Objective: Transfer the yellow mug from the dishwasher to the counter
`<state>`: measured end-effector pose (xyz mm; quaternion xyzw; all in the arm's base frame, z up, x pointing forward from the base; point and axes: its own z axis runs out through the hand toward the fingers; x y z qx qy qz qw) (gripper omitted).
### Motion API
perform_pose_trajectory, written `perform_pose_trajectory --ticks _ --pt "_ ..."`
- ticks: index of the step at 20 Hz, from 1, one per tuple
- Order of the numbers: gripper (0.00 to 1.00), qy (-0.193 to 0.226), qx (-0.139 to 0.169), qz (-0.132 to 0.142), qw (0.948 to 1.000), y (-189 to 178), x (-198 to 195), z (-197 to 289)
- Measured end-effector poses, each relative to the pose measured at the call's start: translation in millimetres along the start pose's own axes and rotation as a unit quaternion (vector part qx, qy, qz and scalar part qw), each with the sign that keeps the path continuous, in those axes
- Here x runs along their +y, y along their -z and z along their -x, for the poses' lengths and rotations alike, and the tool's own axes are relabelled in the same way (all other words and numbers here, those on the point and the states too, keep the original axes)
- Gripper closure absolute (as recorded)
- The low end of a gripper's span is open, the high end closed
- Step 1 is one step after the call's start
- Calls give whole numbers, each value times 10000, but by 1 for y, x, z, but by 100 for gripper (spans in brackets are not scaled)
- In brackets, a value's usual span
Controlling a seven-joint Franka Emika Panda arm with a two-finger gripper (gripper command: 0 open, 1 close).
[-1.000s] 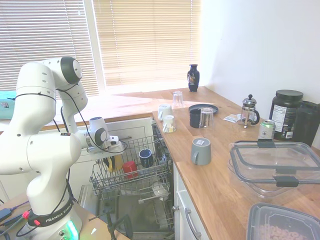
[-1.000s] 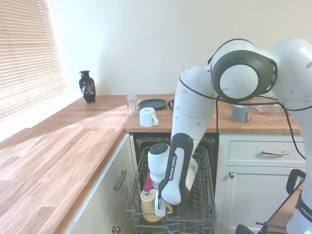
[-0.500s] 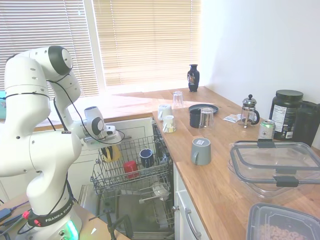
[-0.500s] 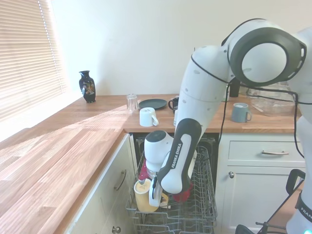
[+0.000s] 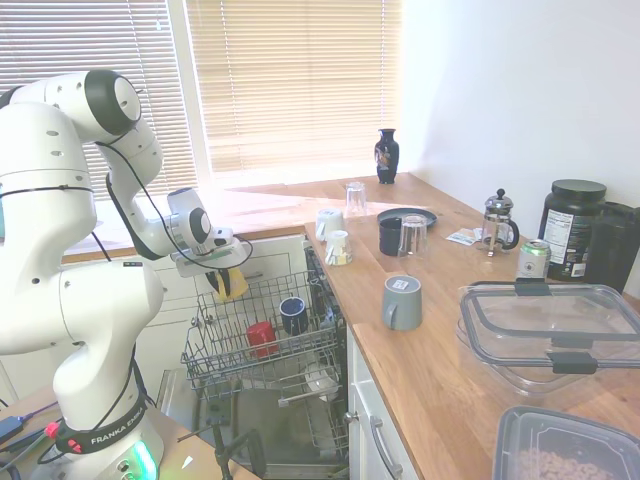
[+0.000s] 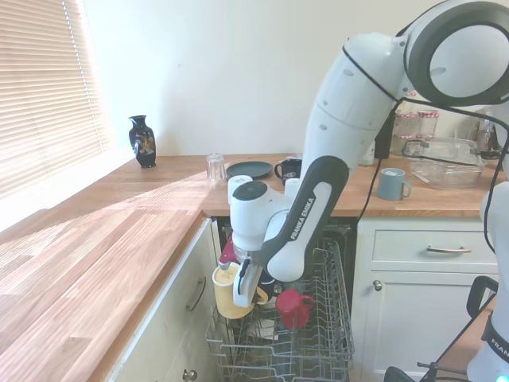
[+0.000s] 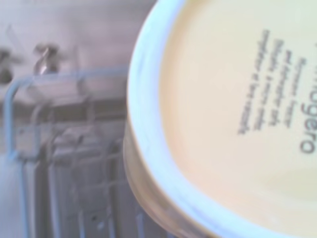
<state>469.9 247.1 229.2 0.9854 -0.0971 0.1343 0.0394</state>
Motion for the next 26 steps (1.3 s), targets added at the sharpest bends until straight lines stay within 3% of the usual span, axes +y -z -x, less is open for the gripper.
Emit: perform_pose_trajectory --ticks 7,15,19,26 --pt "100 -572 102 -147 9982 56 14 -44" --pt "100 -1383 133 -164 9902 92 72 -68" --pt "100 -1743 172 -110 9845 113 110 -63" --pt "100 -2475 66 -57 9689 126 181 -40"
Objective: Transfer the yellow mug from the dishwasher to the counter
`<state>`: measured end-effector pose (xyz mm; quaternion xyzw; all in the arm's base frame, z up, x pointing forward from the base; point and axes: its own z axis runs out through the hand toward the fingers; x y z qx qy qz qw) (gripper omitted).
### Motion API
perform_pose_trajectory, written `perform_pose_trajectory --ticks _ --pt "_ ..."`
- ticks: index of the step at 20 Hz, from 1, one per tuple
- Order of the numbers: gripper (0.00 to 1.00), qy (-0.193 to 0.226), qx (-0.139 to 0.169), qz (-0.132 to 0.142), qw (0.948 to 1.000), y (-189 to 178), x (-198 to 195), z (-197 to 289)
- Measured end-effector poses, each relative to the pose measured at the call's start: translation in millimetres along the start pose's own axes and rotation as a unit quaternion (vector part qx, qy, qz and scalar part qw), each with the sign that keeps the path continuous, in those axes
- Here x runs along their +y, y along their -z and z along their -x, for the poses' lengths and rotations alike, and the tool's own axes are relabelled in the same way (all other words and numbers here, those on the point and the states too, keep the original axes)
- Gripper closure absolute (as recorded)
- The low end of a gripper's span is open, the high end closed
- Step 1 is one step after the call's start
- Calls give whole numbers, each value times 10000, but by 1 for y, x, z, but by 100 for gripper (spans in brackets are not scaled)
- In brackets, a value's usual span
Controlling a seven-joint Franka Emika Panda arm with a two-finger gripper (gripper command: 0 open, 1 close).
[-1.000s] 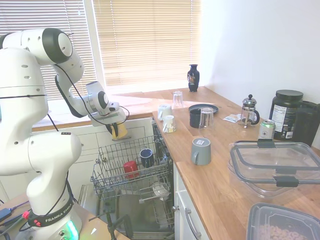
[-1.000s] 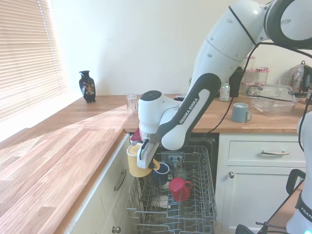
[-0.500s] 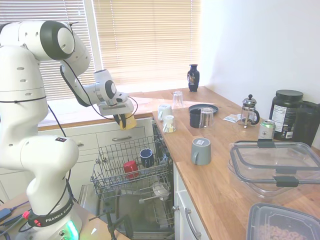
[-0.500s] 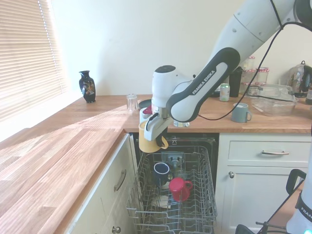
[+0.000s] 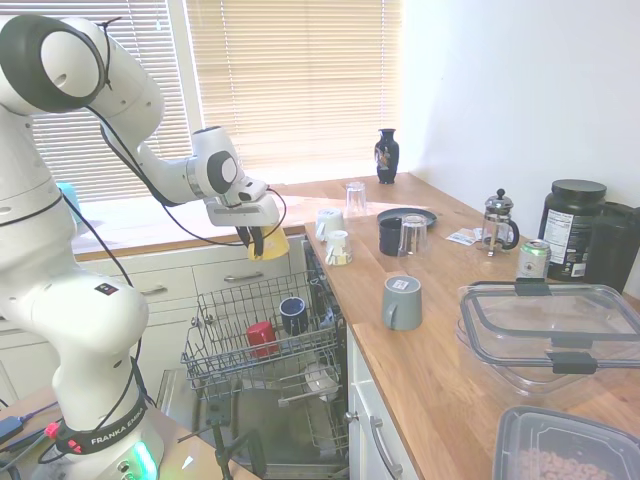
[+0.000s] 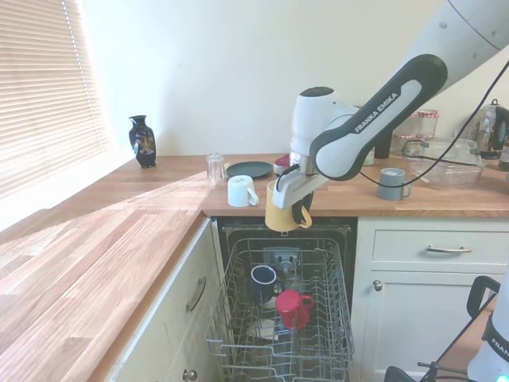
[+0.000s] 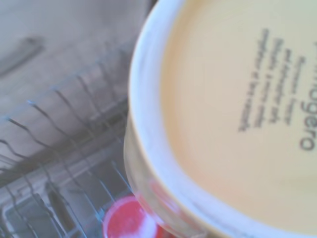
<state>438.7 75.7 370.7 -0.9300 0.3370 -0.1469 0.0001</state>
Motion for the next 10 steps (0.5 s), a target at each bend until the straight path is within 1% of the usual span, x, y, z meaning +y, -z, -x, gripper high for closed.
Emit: perform_pose_trajectory --ticks 5,10 --pt "100 -426 -80 64 9990 -1 48 -11" --pt "100 -773 -56 107 9969 10 99 -28"
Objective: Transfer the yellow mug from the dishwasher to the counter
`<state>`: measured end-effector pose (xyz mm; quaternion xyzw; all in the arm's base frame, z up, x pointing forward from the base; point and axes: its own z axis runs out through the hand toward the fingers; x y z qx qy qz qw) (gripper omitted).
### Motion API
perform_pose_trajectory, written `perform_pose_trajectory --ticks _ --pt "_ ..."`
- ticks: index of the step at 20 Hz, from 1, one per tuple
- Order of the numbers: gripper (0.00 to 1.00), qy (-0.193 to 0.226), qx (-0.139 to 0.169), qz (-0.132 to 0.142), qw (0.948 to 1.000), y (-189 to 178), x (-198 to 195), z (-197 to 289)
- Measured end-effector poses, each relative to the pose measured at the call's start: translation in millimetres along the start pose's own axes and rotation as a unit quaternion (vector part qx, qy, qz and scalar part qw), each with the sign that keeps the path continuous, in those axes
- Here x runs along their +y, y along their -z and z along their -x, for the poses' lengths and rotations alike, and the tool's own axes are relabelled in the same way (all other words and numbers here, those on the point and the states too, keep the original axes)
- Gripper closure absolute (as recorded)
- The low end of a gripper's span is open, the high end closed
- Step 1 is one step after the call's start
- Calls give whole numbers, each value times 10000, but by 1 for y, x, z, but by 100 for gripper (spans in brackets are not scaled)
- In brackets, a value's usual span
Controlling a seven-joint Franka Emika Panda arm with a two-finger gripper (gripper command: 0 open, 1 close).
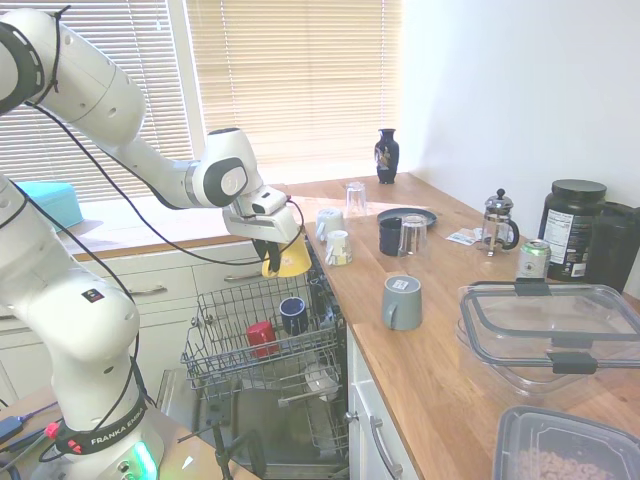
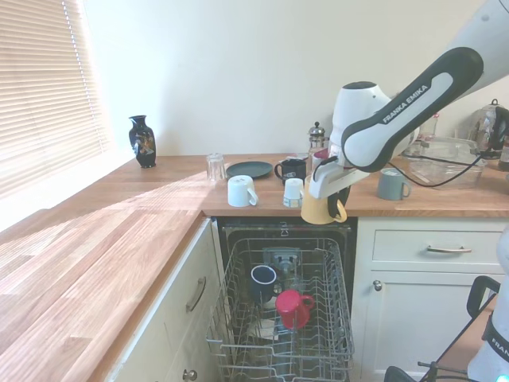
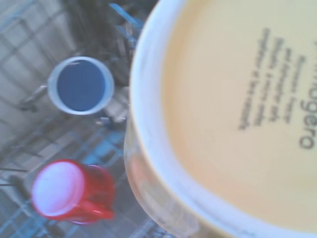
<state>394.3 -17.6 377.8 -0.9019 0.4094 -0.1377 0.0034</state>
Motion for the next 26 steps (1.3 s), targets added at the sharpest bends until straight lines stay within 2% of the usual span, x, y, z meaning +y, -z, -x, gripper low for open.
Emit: perform_pose_trajectory --ticks 7,16,26 --pt "100 -242 45 89 9997 7 46 -34" --pt "100 -357 -150 255 9989 -30 38 -72" --pt "100 -456 -201 337 9982 -48 47 -115"
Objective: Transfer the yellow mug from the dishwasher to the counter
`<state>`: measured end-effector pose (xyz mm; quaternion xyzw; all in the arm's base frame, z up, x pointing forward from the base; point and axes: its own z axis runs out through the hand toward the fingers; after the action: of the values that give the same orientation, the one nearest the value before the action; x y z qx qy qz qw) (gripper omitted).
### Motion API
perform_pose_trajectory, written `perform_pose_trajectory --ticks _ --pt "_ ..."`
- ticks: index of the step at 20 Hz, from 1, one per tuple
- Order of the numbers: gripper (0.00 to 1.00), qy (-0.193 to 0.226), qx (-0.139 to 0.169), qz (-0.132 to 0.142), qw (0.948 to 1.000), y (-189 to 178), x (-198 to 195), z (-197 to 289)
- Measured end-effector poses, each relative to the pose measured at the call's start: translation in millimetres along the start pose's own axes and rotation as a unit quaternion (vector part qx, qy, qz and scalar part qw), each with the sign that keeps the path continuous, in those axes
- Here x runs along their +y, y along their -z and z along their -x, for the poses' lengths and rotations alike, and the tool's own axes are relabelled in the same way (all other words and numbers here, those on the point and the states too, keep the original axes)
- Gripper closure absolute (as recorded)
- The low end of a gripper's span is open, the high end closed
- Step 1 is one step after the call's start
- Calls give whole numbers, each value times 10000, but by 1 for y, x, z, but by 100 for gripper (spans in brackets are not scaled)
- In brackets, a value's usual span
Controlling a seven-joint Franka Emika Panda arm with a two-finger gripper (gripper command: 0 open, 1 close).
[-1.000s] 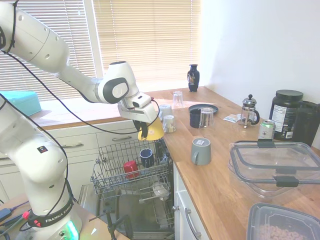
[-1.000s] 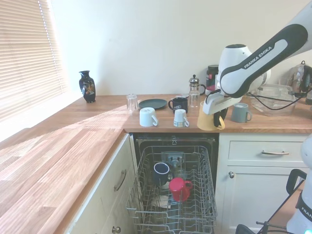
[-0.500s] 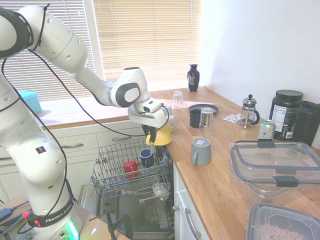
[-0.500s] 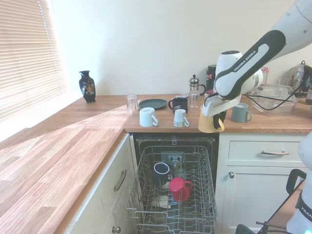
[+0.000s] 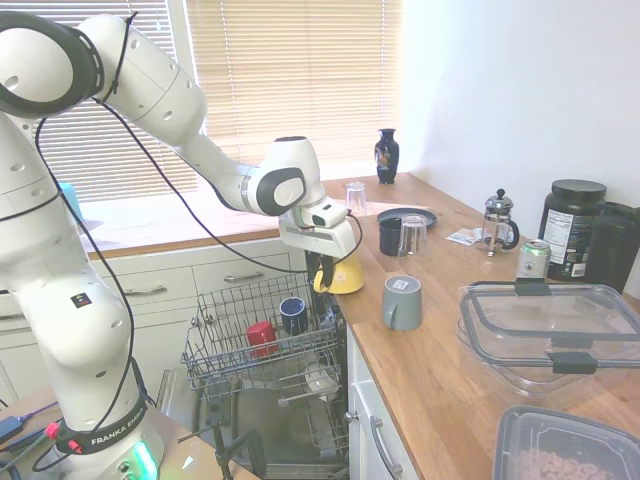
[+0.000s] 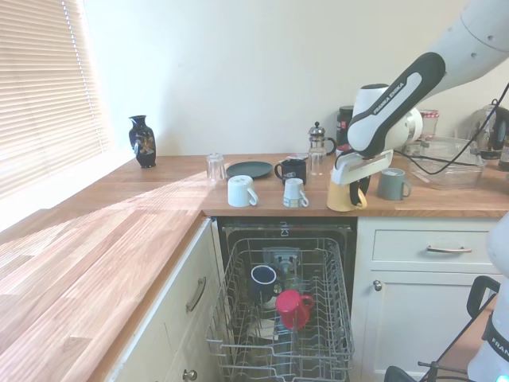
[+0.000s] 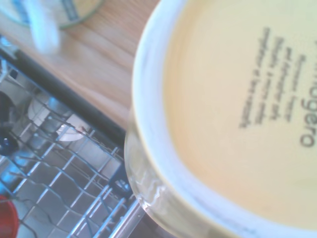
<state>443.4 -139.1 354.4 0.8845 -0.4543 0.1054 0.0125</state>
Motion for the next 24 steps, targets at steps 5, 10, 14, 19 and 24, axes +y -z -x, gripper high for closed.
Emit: perform_pose_trajectory --ticks 5,10,14,19,24 --pt "100 -7 36 -2 10000 -5 -7 -14" --pt "100 63 77 -13 9999 -10 -28 -28" --pt "100 32 101 -15 9999 -16 -43 -37" --pt "100 -76 111 -24 9999 -21 -50 -51" --pt "0 -240 63 -47 9997 -22 -52 -54"
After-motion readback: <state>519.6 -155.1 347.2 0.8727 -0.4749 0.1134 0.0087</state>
